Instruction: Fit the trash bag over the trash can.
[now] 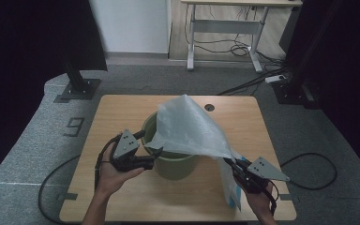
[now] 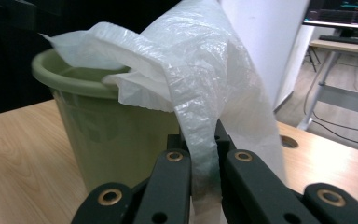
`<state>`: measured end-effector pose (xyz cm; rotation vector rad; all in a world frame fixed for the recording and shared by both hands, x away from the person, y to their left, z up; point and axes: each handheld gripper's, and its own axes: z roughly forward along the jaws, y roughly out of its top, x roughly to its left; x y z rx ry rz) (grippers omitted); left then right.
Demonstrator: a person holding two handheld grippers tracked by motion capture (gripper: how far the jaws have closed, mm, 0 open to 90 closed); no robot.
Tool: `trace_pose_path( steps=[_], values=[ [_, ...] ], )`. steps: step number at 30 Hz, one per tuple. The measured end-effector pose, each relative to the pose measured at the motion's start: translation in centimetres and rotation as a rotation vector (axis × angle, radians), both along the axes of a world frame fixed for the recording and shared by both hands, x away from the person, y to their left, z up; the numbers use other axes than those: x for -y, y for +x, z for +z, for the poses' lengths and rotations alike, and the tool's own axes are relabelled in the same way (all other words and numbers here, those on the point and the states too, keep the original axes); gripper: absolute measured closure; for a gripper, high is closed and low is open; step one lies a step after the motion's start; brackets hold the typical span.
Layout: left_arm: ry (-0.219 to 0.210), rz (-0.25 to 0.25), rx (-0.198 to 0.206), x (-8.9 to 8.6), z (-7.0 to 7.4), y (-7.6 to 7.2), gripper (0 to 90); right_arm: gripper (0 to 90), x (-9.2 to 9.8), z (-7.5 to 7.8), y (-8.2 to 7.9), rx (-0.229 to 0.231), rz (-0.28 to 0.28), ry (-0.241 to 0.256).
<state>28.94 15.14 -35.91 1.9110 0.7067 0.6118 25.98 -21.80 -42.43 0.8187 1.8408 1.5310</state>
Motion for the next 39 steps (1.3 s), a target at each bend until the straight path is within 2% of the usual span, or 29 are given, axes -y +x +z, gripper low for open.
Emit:
trace_pose_path(
  steps=[7,11,18,25,30,34,37,39],
  values=[
    [0.027,-0.045,-0.019,1.4,-0.5,0.0,21.2,88.8,-0.9,1.4,0.2,0.022,0.025,0.028],
    [0.033,-0.074,-0.021,2.0,-0.8,-0.1,21.2,88.8,-1.1,2.1,0.6,0.016,0.023,0.036],
    [0.04,-0.079,-0.03,3.0,-1.4,0.4,24.8,88.8,-1.7,2.6,1.2,-0.004,0.049,0.073],
    [-0.003,-0.053,-0.033,3.0,-1.2,0.8,41.2,88.8,-2.2,2.7,1.4,-0.009,0.062,0.077],
    [-0.028,-0.025,-0.08,3.0,-1.3,1.6,60.6,88.9,-2.3,3.0,1.4,-0.005,0.065,0.082],
    [-0.046,-0.066,-0.114,2.8,-1.4,2.1,76.7,88.8,-2.4,3.2,1.5,-0.001,0.07,0.085],
    [-0.065,-0.094,-0.124,2.8,-1.4,2.1,84.4,88.8,-2.5,3.4,1.4,0.004,0.076,0.084],
    [-0.075,-0.134,-0.148,2.8,-1.4,2.0,87.6,88.9,-2.5,3.6,1.2,0.01,0.077,0.083]
  ],
)
